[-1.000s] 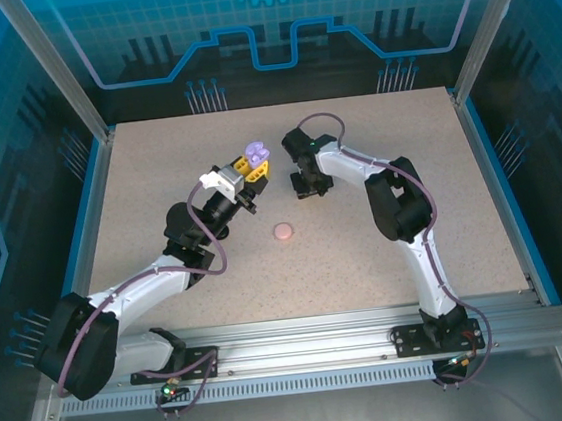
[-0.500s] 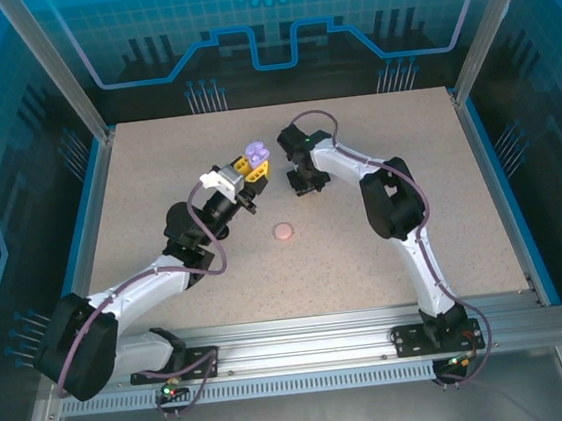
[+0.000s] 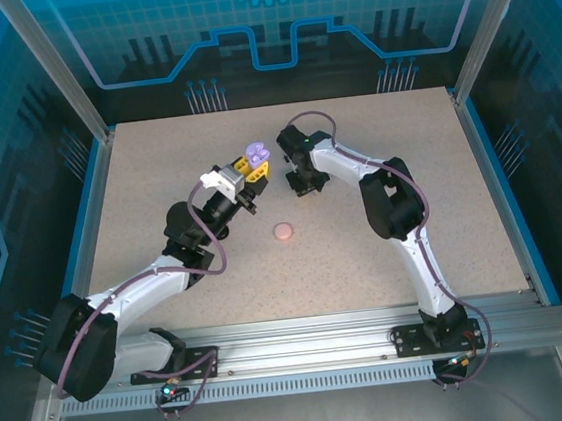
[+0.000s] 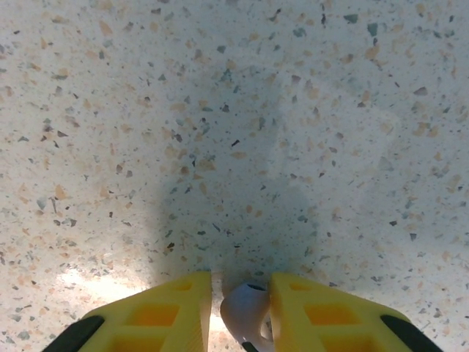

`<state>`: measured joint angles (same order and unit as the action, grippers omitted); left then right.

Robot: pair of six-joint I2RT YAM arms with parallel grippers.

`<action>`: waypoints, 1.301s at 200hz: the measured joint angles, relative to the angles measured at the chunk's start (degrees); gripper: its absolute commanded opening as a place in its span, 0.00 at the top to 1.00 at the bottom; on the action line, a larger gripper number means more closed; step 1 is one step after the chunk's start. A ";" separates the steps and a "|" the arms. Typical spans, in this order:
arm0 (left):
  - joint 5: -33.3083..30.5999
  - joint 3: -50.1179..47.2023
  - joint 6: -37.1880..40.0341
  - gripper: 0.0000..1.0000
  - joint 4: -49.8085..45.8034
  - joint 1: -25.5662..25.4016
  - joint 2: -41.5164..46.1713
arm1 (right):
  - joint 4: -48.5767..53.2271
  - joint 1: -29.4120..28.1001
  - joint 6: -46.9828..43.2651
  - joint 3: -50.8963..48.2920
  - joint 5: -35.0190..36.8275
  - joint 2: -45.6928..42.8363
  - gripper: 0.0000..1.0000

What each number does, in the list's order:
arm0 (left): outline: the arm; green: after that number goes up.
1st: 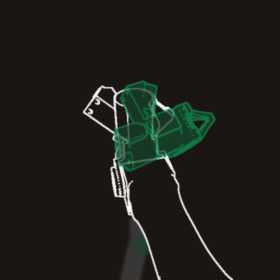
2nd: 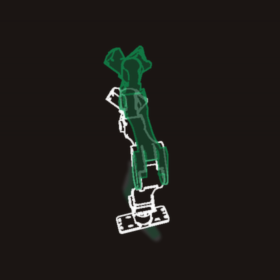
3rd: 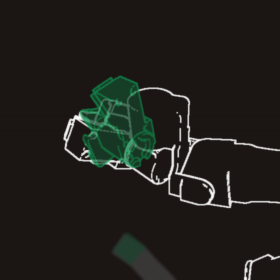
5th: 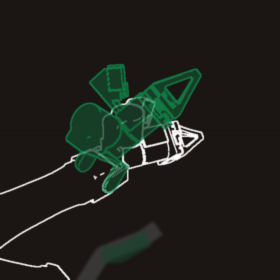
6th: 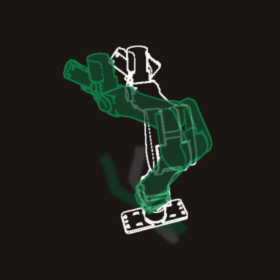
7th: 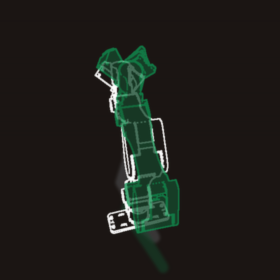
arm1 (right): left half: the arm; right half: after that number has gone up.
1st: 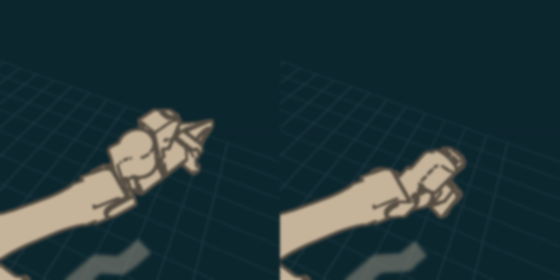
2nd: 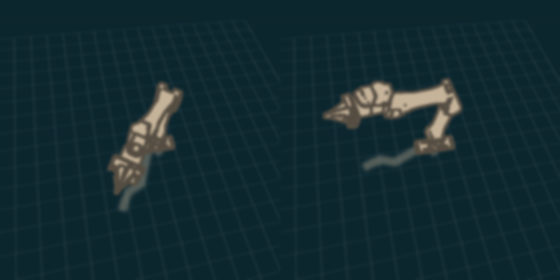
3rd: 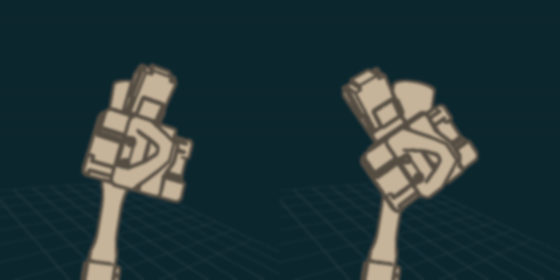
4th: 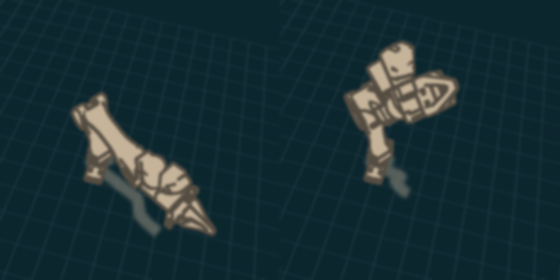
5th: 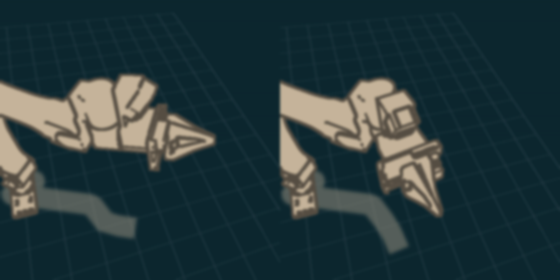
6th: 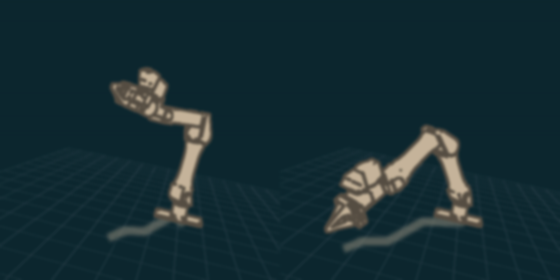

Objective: Insert the wireless bluetooth earbuds into the charging case

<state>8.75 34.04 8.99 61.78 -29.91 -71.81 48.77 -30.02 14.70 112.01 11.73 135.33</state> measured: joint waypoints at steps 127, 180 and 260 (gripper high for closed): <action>0.02 0.33 -0.02 1.00 -0.22 0.00 0.20 | -2.97 0.46 1.33 -6.73 -1.75 -4.61 0.88; 0.02 0.33 -0.02 1.00 -0.22 0.00 0.20 | -6.10 1.11 7.63 -13.75 -5.42 -12.59 0.89; 0.02 0.33 -0.02 1.00 1.11 0.00 -1.81 | -12.24 1.31 14.21 -19.04 -7.74 -30.49 0.89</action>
<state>8.78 34.37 8.97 62.89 -29.91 -73.63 36.53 -28.71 28.91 92.97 3.99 104.84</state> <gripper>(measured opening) 0.216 0.114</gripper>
